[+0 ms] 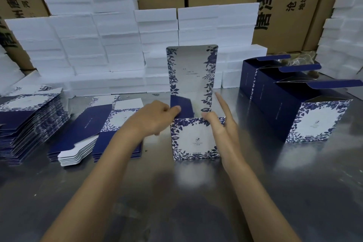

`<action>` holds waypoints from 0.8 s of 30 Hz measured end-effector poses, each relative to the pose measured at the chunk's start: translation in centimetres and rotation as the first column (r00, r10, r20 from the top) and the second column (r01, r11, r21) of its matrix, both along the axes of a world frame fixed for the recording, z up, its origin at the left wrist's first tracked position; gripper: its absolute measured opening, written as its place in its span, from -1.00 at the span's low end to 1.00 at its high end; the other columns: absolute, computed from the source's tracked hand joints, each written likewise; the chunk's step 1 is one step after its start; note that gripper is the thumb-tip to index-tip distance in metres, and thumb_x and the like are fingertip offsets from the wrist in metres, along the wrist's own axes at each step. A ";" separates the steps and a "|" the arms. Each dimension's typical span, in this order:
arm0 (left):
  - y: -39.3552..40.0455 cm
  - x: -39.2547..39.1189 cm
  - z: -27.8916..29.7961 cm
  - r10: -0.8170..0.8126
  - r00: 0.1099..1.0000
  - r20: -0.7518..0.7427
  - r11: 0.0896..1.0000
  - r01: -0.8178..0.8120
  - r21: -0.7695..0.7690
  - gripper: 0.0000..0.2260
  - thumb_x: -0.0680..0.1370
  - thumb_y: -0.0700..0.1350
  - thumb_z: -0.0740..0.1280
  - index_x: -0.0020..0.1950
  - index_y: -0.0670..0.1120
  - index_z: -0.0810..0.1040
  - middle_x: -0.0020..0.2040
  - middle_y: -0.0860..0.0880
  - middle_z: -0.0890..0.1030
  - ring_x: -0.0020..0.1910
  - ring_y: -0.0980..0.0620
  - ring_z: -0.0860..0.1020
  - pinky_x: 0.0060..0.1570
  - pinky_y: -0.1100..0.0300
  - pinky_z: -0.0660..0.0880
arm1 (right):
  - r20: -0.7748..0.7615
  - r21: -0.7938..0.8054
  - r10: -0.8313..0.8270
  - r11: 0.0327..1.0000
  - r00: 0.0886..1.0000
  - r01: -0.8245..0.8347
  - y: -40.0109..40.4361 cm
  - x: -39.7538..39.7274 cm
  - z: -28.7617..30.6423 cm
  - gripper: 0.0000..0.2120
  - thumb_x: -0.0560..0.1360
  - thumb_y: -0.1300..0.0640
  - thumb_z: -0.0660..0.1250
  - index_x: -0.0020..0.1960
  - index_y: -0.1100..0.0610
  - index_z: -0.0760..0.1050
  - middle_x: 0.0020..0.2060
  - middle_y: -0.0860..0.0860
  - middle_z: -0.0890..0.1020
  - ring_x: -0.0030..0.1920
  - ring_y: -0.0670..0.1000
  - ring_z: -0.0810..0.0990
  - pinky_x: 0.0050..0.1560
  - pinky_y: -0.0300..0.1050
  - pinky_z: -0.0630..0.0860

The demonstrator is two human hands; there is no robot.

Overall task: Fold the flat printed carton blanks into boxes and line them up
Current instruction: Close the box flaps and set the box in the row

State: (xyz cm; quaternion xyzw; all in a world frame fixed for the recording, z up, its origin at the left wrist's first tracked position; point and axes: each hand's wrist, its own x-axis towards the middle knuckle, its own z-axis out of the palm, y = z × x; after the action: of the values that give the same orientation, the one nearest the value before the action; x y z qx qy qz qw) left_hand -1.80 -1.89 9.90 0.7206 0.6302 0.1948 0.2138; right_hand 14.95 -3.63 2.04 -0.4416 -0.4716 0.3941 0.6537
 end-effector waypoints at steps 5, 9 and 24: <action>1.0 0.4 -0.2 -0.006 0.999 -0.036 1.000 0.006 -0.023 -0.67 0.67 -0.06 0.13 -0.28 -0.11 0.24 -0.39 -0.06 0.33 -0.42 -0.03 0.26 -0.33 0.13 0.20 | -0.026 -0.019 -0.019 1.000 0.999 0.019 0.0 -0.1 0.3 -0.56 0.56 -0.02 0.40 0.38 -0.34 0.44 0.05 -0.60 0.53 0.10 -0.51 0.49 -0.09 -0.65 0.37; 2.2 0.4 0.7 0.017 0.999 -0.045 0.996 -0.021 -0.089 -0.60 0.68 0.10 0.14 -0.24 -0.14 0.36 -0.36 -0.07 0.45 -0.43 -0.05 0.35 -0.32 0.18 0.32 | -0.015 -0.043 -0.010 0.999 1.000 0.009 0.1 0.2 0.0 -0.52 0.54 0.08 0.33 0.35 -0.38 0.44 0.03 -0.51 0.60 0.01 -0.32 0.63 -0.14 -0.48 0.51; 6.1 0.1 -0.9 0.030 0.991 0.128 0.999 -0.035 0.037 -0.64 0.69 -0.04 0.15 -0.30 -0.09 0.25 -0.43 -0.04 0.32 -0.47 -0.01 0.23 -0.43 0.18 0.17 | 0.001 -0.008 -0.013 1.000 1.000 0.013 -0.2 0.5 0.1 -0.52 0.53 0.14 0.29 0.34 -0.30 0.50 0.00 -0.36 0.67 -0.09 -0.33 0.64 -0.20 -0.52 0.47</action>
State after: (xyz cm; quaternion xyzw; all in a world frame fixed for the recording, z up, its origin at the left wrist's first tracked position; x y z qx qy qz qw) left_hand -1.74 4.17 9.04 0.7003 0.6230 0.2562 0.2361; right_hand 15.45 -3.82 2.13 -0.4475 -0.4673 0.3916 0.6542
